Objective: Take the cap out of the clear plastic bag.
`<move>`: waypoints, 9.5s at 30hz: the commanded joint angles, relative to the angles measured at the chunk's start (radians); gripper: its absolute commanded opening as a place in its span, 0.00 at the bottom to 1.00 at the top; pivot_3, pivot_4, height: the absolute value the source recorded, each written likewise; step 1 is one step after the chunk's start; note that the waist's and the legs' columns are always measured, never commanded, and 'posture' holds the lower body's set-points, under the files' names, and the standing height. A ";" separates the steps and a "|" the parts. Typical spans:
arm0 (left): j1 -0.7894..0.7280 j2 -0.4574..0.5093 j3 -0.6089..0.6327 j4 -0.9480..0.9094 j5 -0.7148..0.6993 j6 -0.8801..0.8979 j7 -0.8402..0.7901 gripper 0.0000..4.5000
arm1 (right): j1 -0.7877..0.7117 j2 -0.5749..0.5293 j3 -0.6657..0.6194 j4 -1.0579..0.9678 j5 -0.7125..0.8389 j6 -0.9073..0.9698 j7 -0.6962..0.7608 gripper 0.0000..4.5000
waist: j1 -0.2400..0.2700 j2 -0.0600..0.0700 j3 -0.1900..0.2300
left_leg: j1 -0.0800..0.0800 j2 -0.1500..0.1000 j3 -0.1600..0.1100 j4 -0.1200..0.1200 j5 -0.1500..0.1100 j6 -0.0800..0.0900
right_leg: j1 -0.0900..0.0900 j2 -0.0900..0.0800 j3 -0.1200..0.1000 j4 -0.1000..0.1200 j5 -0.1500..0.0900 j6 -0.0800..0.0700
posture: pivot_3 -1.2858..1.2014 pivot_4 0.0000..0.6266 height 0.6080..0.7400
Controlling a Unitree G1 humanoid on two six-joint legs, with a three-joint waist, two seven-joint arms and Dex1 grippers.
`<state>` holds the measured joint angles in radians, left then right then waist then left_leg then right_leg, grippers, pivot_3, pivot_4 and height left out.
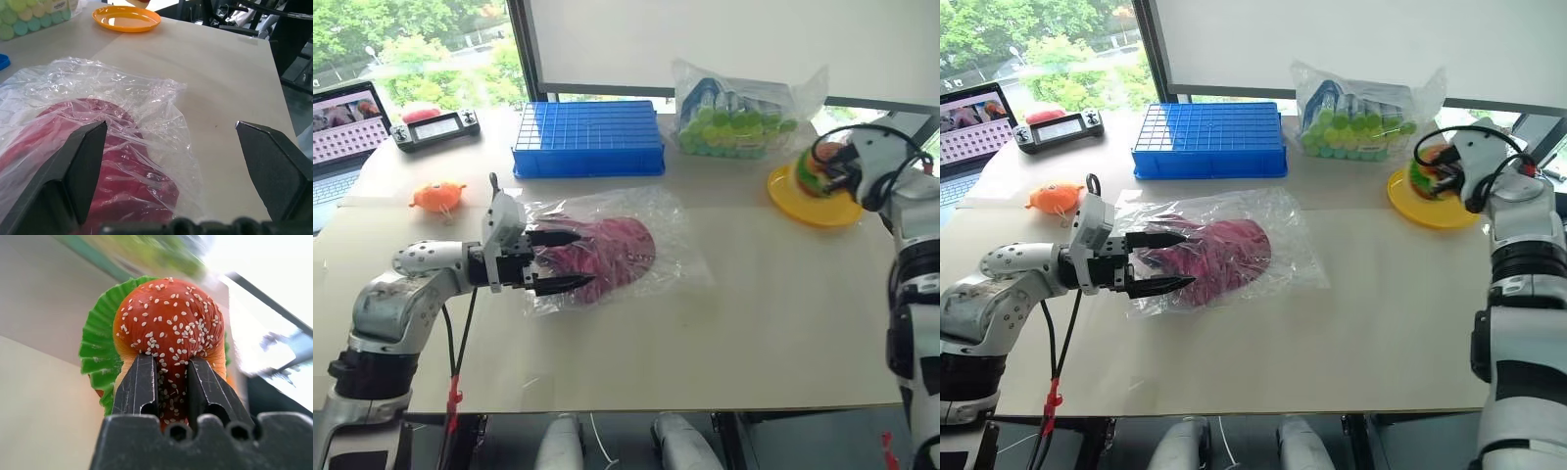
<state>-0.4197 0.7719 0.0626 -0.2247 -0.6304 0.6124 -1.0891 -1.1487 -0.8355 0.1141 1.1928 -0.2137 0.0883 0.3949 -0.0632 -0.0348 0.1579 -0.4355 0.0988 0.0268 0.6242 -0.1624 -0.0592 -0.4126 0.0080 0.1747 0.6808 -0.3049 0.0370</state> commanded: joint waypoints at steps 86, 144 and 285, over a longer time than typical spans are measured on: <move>-0.284 -0.046 -0.083 0.442 0.223 -0.164 -0.026 1.00 | 1.099 0.086 -0.294 -1.980 1.069 0.698 0.142 0.99 | 0.022 0.010 0.009 | -0.008 -0.005 -0.026 0.010 0.002 -0.001 | 0.009 0.000 -0.017 0.007 -0.010 0.005 | 0.52 0.24 0.80; -0.556 -0.322 -0.361 1.170 0.703 -0.384 -0.040 0.02 | 1.285 0.029 -0.460 -2.130 1.049 0.732 -0.056 1.00 | 0.038 0.010 0.002 | 0.005 -0.007 -0.030 0.012 0.002 -0.001 | 0.025 0.000 -0.020 0.007 -0.012 0.006 | 0.52 0.24 0.80; -0.478 -0.578 -0.640 0.757 0.976 -0.971 0.228 0.28 | 1.521 0.110 -0.583 -1.931 0.887 0.487 0.354 1.00 | 0.048 0.011 0.005 | -0.009 -0.019 -0.051 0.018 0.002 -0.001 | 0.028 0.000 -0.022 0.009 -0.019 0.009 | 0.52 0.24 0.80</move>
<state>-0.8927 0.1990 -0.5966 0.5543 0.3540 -0.3336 -0.8723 0.3746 -0.7289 -0.4539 -0.7242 0.6704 0.6000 0.7528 -0.0148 -0.0241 0.1631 -0.4443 0.0797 -0.0247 0.6426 -0.1606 -0.0598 -0.3848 0.0077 0.1527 0.6901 -0.3235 0.0461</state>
